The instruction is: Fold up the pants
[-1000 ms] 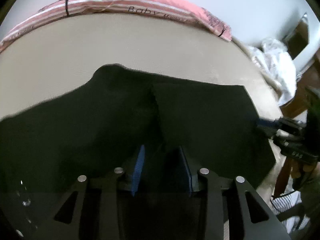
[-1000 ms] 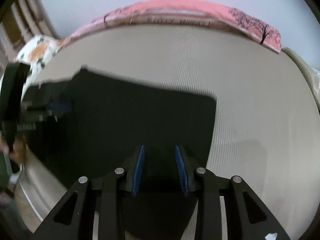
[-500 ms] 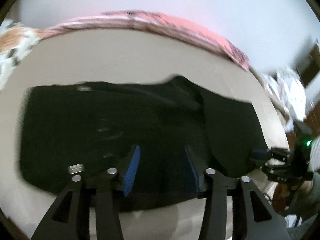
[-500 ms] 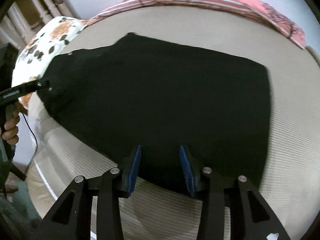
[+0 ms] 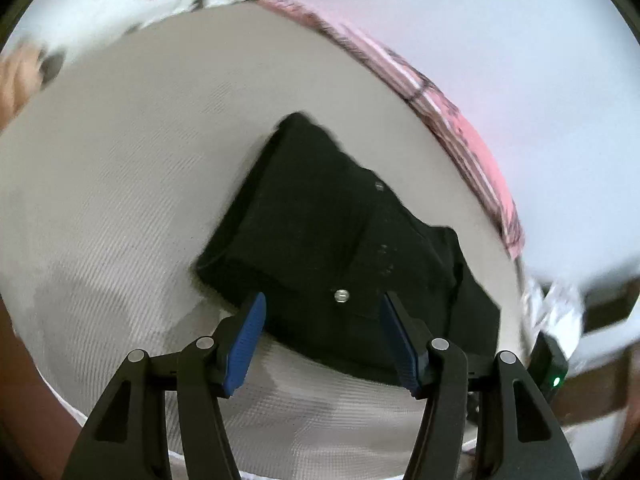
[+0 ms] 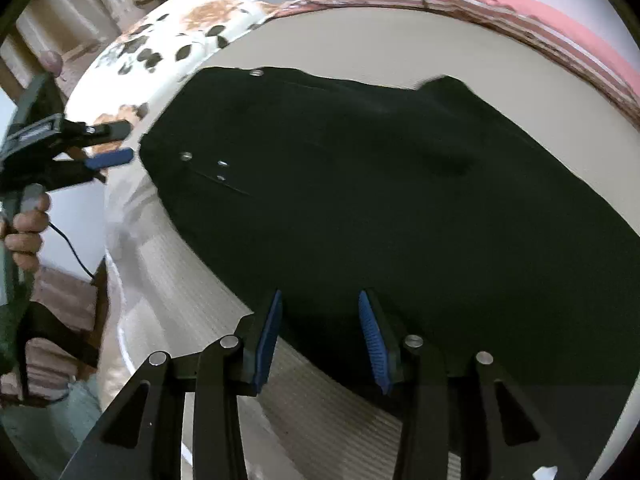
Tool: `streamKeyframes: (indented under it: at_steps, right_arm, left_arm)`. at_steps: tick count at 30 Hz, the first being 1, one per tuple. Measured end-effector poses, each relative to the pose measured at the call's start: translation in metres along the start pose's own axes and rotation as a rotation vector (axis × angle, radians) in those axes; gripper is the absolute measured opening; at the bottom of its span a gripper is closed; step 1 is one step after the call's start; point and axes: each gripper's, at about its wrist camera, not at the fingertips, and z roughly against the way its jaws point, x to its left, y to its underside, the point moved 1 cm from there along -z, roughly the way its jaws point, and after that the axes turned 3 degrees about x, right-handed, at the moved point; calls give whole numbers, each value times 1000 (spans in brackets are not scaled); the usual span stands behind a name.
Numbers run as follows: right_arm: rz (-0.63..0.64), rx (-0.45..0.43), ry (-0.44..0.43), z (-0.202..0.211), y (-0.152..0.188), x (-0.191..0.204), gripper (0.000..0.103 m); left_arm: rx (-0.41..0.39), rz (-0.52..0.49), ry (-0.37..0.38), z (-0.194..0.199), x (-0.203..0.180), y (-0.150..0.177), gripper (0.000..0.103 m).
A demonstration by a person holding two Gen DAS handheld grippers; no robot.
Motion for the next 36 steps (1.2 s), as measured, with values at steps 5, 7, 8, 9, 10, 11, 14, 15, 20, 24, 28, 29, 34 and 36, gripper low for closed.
streamKeyframes:
  at_steps: [5,7,8,9,10,11,14,15,20,24,28,29,34,36]
  right_arm:
    - [-8,-19,0,6,-9,6,41]
    - [-22,-22,6,8,-10,6,42]
    - [-24,-22,9,8,-11,5,42]
    - [-29,-23,16,10,-11,5,43]
    - [-33,-25,22,11,-11,4,43]
    - [-42,-28,23,11,-11,3,43]
    - [-70,-29,29,13,-12,0,43]
    - [-76,-30,31,13,-11,-1,43]
    - [-127,-48,26,18,-11,-9,43]
    - [-186,-77,6,20,-11,-17,43]
    - [-217,-76,3,18,-12,-24,43]
    - [-218,-78,6,18,-12,-24,43]
    - [-229,-94,14,21,-14,-29,43]
    - [-239,-107,23,25,-13,-32,43]
  left_arm:
    - [42,156,118,-9,36,-3,60]
    - [66,202,144,-15,48,-4,60]
    - [74,214,152,-17,52,-4,60]
    - [83,228,164,-20,58,-4,60]
    - [91,236,169,-22,63,-4,60]
    - [97,243,172,-24,66,-4,60]
    - [98,274,239,-30,79,-7,60]
    - [93,276,256,-32,79,-9,60]
    - [90,262,340,-39,83,-19,63]
    - [120,229,377,-43,84,-31,63]
    - [131,148,378,-46,74,-39,63]
    - [132,129,373,-48,70,-41,63]
    - [121,87,317,-61,49,-57,63]
    - [99,83,294,-63,46,-57,56]
